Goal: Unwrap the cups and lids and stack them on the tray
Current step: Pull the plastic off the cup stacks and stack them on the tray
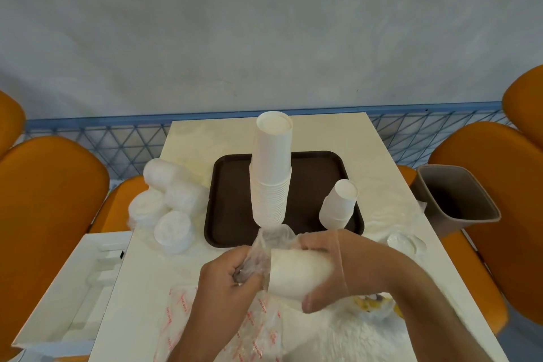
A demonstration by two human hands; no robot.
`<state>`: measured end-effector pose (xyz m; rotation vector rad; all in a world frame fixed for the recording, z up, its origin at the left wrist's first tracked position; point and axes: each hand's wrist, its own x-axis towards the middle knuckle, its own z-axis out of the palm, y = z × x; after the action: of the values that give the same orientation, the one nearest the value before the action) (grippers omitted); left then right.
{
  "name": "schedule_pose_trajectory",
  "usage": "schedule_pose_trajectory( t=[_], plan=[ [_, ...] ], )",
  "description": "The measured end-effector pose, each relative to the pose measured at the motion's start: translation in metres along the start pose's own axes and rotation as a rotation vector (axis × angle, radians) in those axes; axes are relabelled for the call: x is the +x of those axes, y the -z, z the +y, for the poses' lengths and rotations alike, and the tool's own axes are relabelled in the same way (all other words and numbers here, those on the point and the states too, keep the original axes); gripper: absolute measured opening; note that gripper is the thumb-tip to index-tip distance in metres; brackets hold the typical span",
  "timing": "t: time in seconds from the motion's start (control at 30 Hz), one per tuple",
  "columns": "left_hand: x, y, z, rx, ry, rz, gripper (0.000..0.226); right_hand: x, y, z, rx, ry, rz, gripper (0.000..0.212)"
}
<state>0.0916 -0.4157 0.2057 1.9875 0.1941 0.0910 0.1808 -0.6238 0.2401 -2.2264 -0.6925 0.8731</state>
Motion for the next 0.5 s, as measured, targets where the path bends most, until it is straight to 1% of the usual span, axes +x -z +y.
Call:
schedule_pose_trajectory(
  t=[0.07,0.13,0.23,0.27,0.33,0.43,0.5],
  plan=[
    [-0.001,0.001,0.002,-0.049,0.013,0.011,0.009,0.001,-0.002,0.001,-0.041,-0.016,-0.057,0.068],
    [0.001,0.002,0.000,-0.068,0.039,0.041,0.006,0.000,-0.002,0.003,-0.094,-0.035,-0.088,0.070],
    [0.002,0.007,-0.004,-0.061,0.057,0.085,0.015,-0.006,0.004,0.003,-0.173,-0.088,-0.082,0.069],
    [0.002,0.010,-0.005,-0.060,0.060,0.091,0.013,-0.008,0.007,0.004,-0.174,-0.112,-0.086,0.071],
    [0.002,0.013,-0.008,-0.049,0.086,0.100,0.013,-0.013,0.012,0.010,-0.115,-0.133,-0.075,0.073],
    [0.001,0.017,-0.014,-0.060,0.121,0.138,0.027,-0.018,0.020,0.018,0.012,-0.154,-0.004,0.070],
    [0.001,0.020,-0.015,-0.066,0.133,0.175,0.029,-0.021,0.028,0.028,0.020,-0.159,0.031,0.070]
  ],
)
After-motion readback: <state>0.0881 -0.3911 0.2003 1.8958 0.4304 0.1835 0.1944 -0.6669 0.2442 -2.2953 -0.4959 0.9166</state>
